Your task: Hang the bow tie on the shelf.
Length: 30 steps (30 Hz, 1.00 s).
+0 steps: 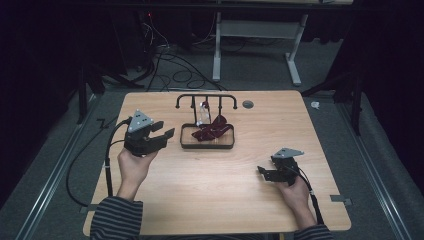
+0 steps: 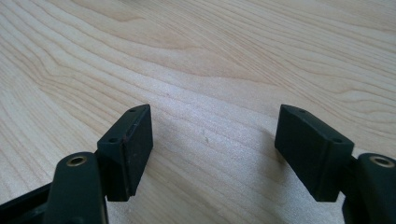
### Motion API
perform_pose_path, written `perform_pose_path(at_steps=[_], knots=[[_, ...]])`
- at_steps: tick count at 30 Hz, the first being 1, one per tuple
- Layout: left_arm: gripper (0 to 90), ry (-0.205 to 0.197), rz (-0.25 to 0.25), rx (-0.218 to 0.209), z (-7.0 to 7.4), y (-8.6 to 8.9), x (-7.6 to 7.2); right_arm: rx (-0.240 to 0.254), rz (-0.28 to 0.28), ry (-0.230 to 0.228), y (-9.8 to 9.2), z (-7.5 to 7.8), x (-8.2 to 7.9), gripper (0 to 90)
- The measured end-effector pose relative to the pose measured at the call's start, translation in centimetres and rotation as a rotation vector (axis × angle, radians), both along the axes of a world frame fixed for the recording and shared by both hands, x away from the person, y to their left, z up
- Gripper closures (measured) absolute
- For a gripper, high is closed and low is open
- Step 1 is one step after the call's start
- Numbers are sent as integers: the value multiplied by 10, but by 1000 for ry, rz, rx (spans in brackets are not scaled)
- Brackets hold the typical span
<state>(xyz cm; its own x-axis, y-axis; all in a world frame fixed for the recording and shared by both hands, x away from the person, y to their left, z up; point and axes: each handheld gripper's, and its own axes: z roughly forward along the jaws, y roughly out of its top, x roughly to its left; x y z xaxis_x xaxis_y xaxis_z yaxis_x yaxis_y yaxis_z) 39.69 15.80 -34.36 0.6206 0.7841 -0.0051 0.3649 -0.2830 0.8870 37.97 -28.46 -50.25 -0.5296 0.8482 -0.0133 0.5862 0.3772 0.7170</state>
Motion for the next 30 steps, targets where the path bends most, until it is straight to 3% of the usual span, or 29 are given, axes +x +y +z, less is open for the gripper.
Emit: perform_pose_path(at_steps=[13, 30], knots=[[520, 27, 23, -35, -18, 11, -9, 1, -2, 1, 0, 0, 0, 291], [520, 41, 66, -85, -39, 36, -33, 0, -2, 2, 0, 0, 0, 291]])
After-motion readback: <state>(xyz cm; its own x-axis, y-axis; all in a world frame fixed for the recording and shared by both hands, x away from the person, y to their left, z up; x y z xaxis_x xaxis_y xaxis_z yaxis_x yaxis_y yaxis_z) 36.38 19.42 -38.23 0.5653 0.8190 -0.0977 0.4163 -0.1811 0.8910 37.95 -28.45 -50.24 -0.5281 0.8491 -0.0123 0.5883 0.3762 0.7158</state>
